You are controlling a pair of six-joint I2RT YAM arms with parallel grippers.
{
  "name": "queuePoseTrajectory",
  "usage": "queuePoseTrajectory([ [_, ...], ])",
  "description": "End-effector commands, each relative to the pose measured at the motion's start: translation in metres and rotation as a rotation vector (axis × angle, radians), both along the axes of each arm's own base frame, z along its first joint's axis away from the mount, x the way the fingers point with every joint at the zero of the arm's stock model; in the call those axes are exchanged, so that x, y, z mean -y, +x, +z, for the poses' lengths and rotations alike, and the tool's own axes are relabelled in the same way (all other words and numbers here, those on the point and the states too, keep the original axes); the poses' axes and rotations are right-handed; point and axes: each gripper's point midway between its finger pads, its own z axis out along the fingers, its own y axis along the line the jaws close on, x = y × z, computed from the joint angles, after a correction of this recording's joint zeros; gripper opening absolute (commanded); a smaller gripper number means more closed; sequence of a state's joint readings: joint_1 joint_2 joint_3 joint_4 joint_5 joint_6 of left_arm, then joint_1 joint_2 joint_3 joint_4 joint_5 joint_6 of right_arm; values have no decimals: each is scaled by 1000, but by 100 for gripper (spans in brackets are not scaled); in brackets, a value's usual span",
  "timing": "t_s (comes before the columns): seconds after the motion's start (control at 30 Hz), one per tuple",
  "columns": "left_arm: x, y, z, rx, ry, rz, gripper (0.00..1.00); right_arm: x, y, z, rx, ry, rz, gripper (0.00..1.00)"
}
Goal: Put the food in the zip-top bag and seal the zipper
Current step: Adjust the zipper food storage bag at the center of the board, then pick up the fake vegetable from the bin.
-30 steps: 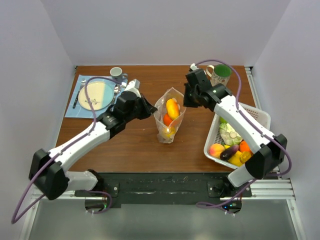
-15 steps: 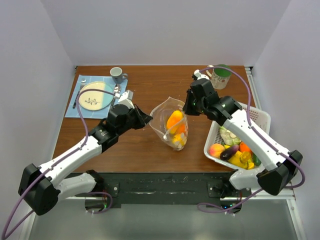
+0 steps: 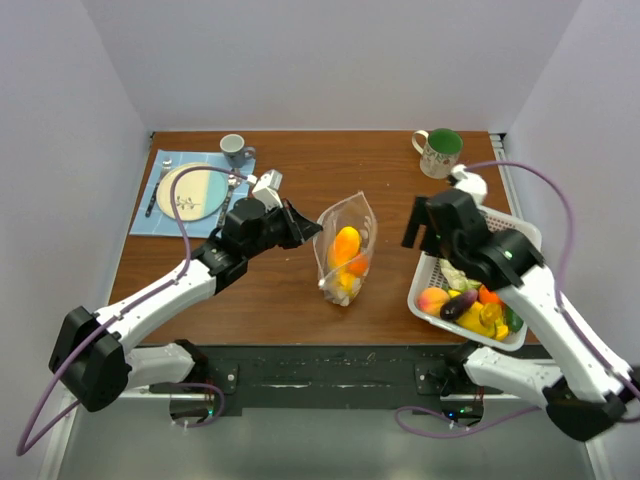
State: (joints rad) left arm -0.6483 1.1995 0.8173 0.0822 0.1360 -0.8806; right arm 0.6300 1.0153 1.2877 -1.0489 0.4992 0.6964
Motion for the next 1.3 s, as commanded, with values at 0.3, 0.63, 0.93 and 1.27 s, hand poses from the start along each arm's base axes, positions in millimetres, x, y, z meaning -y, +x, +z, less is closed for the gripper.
queuePoseTrajectory([
  [0.3, 15, 5, 50, 93, -77, -57, 0, 70, -72, -73, -154, -50, -297, 91],
  [0.63, 15, 3, 88, 162, -93, -72, 0, 76, -85, -112, -226, -26, -439, 91],
  [0.93, 13, 3, 77, 146, -75, -67, 0, 80, -89, -148, -272, -36, -574, 87],
  [1.27, 14, 3, 62, 124, -79, -65, 0, 82, -82, -132, -216, -24, -579, 30],
])
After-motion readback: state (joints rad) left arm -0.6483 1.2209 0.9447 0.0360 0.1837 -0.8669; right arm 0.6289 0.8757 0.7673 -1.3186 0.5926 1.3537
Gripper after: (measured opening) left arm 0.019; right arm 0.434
